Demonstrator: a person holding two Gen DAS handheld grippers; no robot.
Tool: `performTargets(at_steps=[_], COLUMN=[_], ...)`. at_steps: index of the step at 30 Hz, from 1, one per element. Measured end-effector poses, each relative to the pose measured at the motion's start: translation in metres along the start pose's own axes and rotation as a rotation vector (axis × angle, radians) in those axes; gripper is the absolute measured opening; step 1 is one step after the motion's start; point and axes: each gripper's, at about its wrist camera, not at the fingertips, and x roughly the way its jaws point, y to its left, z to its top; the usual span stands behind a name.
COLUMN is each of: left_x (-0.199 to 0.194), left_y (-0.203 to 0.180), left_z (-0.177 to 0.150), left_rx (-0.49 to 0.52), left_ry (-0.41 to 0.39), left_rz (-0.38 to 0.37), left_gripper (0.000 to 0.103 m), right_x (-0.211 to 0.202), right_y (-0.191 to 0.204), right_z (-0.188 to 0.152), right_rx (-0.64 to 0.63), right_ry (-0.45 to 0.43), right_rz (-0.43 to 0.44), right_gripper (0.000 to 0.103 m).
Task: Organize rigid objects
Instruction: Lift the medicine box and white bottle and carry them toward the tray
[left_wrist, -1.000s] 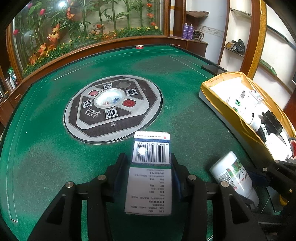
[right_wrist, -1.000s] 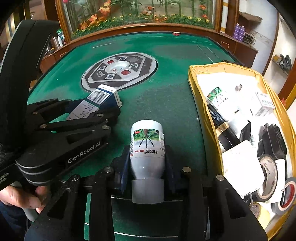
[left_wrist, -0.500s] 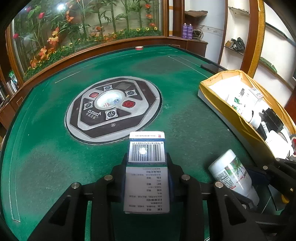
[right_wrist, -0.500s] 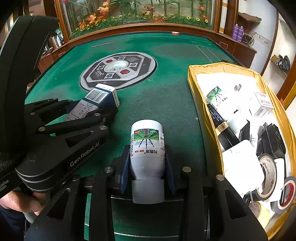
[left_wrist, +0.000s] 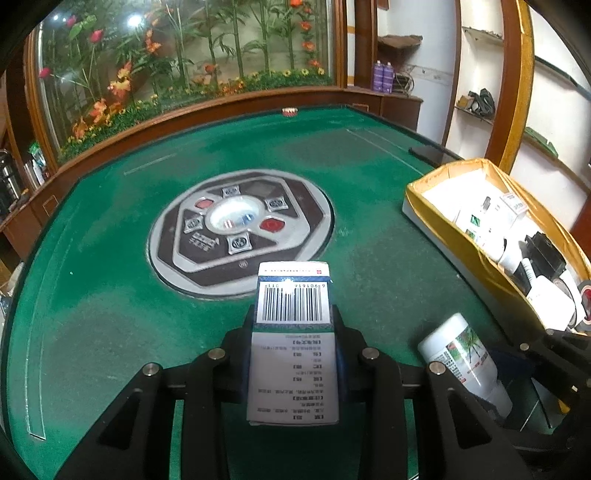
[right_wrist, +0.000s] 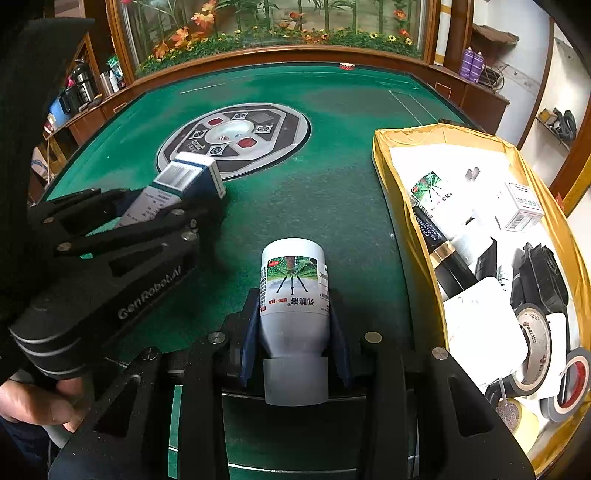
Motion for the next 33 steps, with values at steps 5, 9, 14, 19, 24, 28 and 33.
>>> performTargets(at_steps=[5, 9, 14, 19, 24, 28, 33], left_x=[-0.003, -0.001, -0.002, -0.003, -0.007, -0.007, -0.007], left_y=[0.003, 0.004, 0.005, 0.007, 0.007, 0.007, 0.008], left_z=[0.003, 0.004, 0.005, 0.005, 0.005, 0.006, 0.006], left_rx=[-0.006, -0.009, -0.007, -0.01, -0.011, -0.01, -0.01], left_ry=[-0.028, -0.031, -0.042, -0.05, -0.063, -0.068, -0.071], left_rz=[0.004, 0.006, 0.013, 0.013, 0.012, 0.014, 0.015], left_gripper=[0.034, 0.034, 0.034, 0.034, 0.034, 0.034, 0.034], right_x=[0.0, -0.001, -0.002, -0.005, -0.013, -0.024, -0.037], right_y=[0.0, -0.001, 0.0, -0.005, -0.005, -0.006, -0.017], right_z=[0.0, -0.001, -0.001, -0.004, -0.006, -0.003, 0.0], right_rx=[0.003, 0.007, 0.007, 0.049, 0.056, 0.058, 0.088], right_ry=[-0.001, -0.002, -0.002, -0.015, -0.041, -0.067, -0.098], right_rz=[0.002, 0.006, -0.001, 0.049, 0.058, 0.074, 0.096], right_gripper=[0.035, 0.035, 0.035, 0.034, 0.034, 0.034, 0.034])
